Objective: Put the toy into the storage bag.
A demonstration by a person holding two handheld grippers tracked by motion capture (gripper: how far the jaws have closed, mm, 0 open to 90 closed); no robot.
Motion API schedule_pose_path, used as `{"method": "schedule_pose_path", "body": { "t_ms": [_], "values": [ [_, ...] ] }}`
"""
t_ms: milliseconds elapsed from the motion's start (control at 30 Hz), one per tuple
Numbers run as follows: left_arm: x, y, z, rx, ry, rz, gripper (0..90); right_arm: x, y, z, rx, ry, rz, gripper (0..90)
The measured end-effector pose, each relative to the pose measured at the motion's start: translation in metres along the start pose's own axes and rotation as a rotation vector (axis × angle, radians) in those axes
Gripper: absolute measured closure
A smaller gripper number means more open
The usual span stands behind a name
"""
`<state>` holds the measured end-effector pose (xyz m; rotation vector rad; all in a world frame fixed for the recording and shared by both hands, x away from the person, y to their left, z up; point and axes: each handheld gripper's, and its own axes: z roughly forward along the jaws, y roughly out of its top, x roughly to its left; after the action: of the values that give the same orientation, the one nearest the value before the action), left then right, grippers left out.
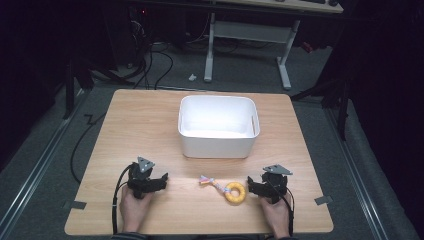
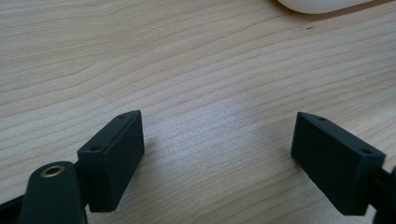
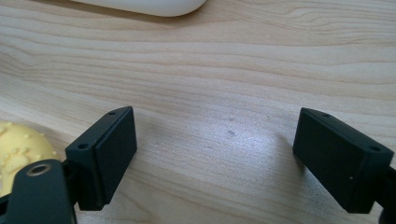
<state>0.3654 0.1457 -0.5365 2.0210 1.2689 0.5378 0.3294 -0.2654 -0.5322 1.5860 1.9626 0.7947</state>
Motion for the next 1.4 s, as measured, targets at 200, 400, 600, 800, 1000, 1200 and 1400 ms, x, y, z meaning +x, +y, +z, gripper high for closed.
{"method": "schedule_pose_path", "body": {
  "t_ms": [200,400,600,800,1000,1200,1400],
  "values": [
    [0.0,0.0,0.0,0.0,0.0,0.0,17.5,-0.001,-0.001,-0.001,0.001,0.026,-0.03,14.1],
    [0.0,0.0,0.0,0.0,0.0,0.0,17.5,-0.002,-0.001,-0.002,0.001,0.035,-0.038,15.5],
    [0.0,0.0,0.0,0.001,0.0,0.001,17.5,-0.003,0.002,-0.003,0.015,0.041,-0.044,22.3],
    [0.0,0.0,0.0,0.0,0.0,0.0,17.5,-0.004,0.007,-0.011,-0.004,0.057,-0.037,28.6],
    [0.0,0.0,0.0,0.0,0.0,0.0,17.5,-0.009,0.009,-0.022,-0.072,0.11,0.009,33.9],
    [0.0,0.0,0.0,0.0,0.0,0.001,17.5,-0.005,0.015,-0.034,-0.091,0.136,-0.025,36.4],
    [0.0,0.0,0.0,0.0,0.0,0.001,17.5,0.004,0.024,-0.047,-0.1,0.179,-0.08,42.2]
  ]
}}
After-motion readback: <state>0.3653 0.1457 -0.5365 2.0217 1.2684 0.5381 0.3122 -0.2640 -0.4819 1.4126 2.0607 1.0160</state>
